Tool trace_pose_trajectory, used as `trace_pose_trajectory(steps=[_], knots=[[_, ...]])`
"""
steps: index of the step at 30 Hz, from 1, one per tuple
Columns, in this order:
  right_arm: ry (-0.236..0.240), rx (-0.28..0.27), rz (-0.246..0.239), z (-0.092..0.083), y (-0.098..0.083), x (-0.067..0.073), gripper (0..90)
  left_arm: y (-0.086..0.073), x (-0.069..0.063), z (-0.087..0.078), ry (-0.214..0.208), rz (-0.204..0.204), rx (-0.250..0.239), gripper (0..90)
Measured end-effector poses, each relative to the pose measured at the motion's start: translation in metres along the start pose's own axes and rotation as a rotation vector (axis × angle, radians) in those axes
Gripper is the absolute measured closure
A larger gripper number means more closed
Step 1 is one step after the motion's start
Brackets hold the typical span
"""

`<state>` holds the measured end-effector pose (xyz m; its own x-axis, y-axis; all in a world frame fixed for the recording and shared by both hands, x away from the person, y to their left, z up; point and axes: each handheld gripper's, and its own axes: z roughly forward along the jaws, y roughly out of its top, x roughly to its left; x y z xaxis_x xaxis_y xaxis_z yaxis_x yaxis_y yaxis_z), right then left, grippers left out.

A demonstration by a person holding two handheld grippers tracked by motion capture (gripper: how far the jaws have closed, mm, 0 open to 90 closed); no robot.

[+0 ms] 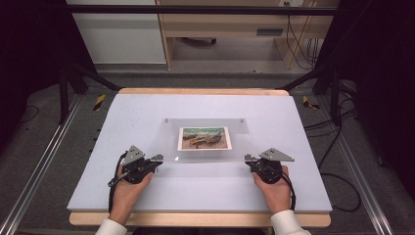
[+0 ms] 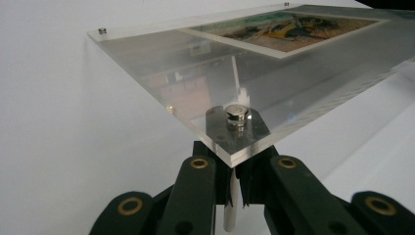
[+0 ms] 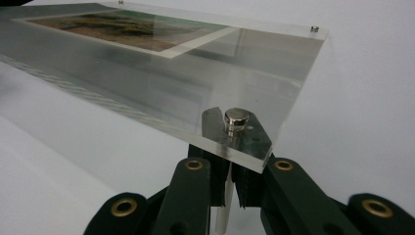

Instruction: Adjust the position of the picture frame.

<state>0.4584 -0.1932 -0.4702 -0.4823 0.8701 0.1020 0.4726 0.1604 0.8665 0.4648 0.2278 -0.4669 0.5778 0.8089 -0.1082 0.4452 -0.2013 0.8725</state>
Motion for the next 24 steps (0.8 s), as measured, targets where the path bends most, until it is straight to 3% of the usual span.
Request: trace_pose_trajectory(steps=[17, 24], knots=[[-0.006, 0.030, -0.024, 0.0055, -0.0059, 0.0028, 83.7, -0.0051, 0.0014, 0.0061, 0.032, 0.010, 0.031, 83.9], [-0.014, 0.039, -0.030, 0.0060, -0.0068, 0.0012, 83.5, -0.0066, 0.0006, 0.0083, 0.026, 0.011, 0.034, 83.9]])
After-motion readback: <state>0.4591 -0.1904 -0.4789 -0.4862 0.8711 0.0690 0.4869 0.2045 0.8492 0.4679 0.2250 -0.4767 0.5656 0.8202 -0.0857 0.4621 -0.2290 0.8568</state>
